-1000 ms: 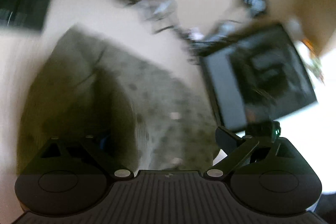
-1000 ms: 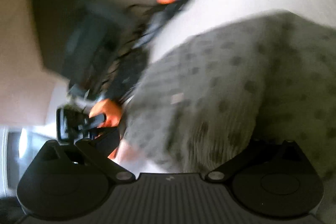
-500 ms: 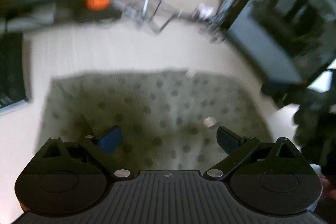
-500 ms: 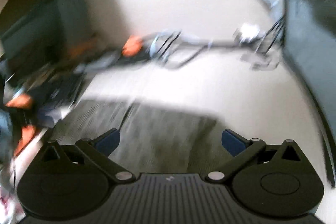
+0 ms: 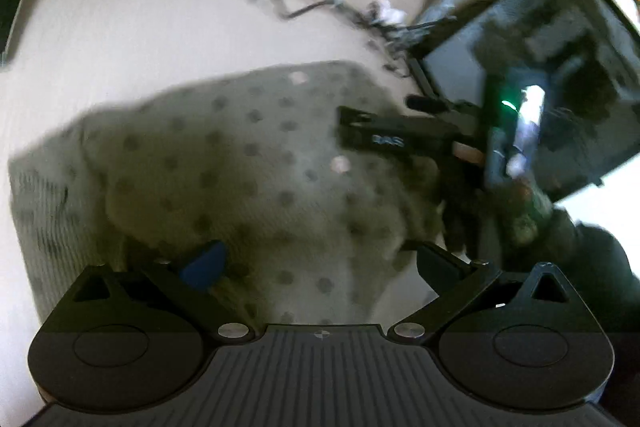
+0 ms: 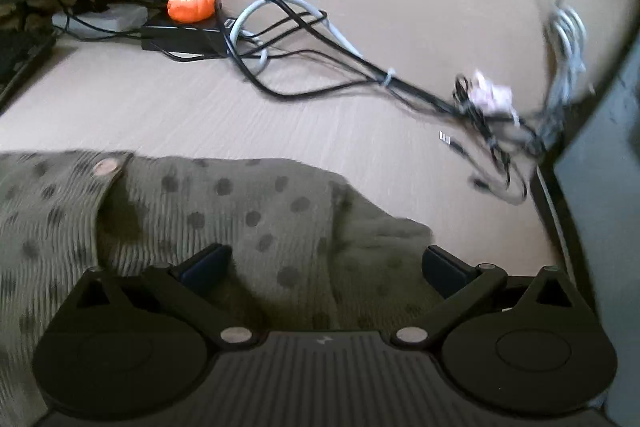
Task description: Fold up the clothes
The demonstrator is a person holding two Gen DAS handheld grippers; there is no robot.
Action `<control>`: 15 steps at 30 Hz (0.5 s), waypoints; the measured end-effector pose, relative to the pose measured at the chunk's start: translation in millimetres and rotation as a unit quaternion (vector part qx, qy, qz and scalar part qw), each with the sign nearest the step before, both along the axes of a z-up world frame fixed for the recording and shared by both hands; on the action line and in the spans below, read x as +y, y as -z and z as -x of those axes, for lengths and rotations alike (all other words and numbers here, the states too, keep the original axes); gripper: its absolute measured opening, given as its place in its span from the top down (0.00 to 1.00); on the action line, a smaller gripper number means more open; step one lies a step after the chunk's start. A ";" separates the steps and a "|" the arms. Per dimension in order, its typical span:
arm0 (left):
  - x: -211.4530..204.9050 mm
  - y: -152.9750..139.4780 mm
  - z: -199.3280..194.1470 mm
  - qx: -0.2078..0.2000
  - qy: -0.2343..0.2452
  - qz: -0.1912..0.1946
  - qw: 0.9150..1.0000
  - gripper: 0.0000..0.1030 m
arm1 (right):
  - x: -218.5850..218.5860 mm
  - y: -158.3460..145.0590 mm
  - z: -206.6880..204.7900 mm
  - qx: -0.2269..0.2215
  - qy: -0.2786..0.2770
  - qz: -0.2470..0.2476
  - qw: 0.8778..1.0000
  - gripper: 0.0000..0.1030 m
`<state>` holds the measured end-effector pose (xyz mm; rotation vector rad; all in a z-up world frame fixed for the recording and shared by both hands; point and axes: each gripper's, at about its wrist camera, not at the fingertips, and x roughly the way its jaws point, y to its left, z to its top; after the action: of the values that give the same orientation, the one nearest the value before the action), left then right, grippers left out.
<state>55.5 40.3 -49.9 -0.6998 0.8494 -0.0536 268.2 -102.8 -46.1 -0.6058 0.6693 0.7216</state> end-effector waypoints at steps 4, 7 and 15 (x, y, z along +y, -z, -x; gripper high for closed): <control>16.1 -27.8 12.9 -0.038 -0.028 -0.071 0.996 0.00 | -28.3 -39.4 11.3 0.007 0.009 -0.095 0.995 0.00; 36.4 -2.8 1.5 -0.004 -0.045 -0.042 0.998 0.00 | -57.4 -49.2 26.1 0.096 0.010 -0.189 0.977 0.00; 70.1 15.4 -4.3 0.015 -0.104 -0.038 0.994 0.00 | -56.7 5.3 77.1 0.152 -0.009 -0.137 0.979 0.00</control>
<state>59.8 110.3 -65.3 -0.7153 0.7995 0.1753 191.1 -159.4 -51.4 -0.2503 0.8289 0.9162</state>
